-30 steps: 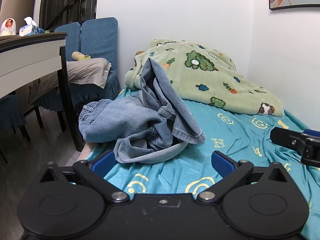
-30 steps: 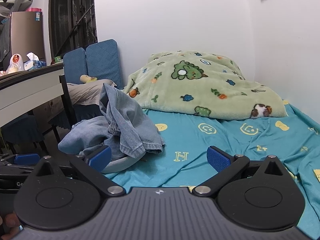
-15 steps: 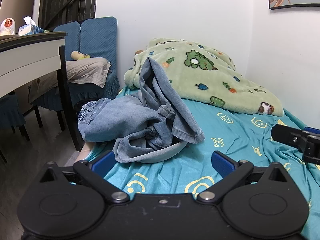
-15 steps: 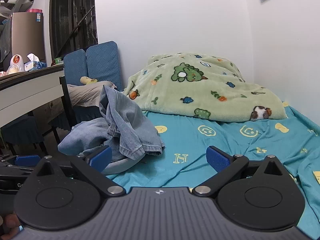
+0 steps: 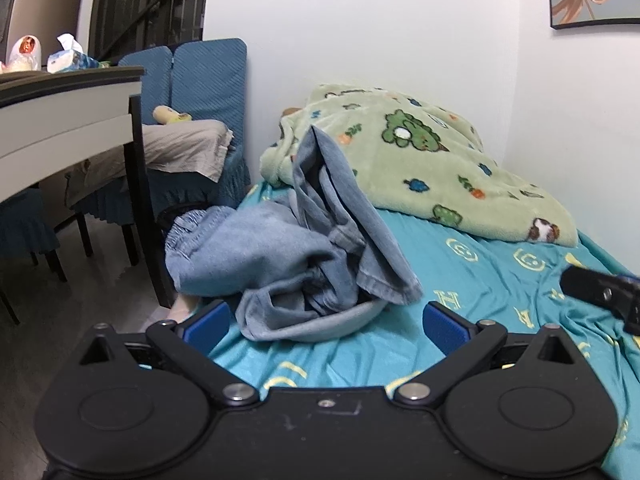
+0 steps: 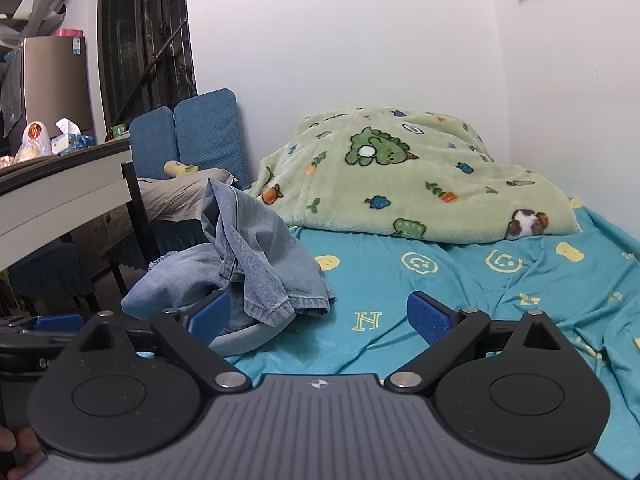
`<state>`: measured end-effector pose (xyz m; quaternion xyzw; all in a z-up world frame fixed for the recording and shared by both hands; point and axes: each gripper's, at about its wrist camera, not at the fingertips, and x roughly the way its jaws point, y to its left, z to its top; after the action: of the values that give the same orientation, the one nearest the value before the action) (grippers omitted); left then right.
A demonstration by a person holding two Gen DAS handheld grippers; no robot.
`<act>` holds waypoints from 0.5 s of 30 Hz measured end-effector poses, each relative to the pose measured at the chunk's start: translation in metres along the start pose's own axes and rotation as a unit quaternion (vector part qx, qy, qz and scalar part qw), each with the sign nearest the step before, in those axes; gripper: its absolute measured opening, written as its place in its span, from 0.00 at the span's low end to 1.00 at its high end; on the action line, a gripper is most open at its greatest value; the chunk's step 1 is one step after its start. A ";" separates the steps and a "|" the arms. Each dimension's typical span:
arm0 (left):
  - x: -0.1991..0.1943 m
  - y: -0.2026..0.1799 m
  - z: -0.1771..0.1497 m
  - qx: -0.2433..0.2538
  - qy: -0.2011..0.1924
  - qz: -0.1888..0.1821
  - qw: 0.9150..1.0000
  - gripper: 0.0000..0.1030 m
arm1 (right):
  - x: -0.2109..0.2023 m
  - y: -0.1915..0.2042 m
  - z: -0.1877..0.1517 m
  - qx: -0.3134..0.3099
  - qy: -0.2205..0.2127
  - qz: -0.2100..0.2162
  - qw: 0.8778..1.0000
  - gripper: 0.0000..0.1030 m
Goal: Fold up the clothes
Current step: 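Grasp the grey-blue denim shirt with the right tool and lift it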
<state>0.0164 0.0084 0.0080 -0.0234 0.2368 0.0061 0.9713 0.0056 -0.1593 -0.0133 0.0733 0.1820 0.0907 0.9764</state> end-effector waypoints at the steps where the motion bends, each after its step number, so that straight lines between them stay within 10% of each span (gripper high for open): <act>1: 0.001 0.000 0.005 -0.001 -0.002 0.002 1.000 1.00 | 0.002 -0.001 0.000 0.004 0.001 0.002 1.000 0.92; 15: 0.046 0.015 0.049 -0.009 -0.023 0.004 1.000 1.00 | 0.094 0.021 0.002 -0.034 0.042 0.081 0.995 0.87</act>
<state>0.0793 0.0260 0.0292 -0.0313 0.2148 0.0130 0.9761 0.0891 -0.1198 -0.0394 0.0508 0.2133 0.1784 0.9592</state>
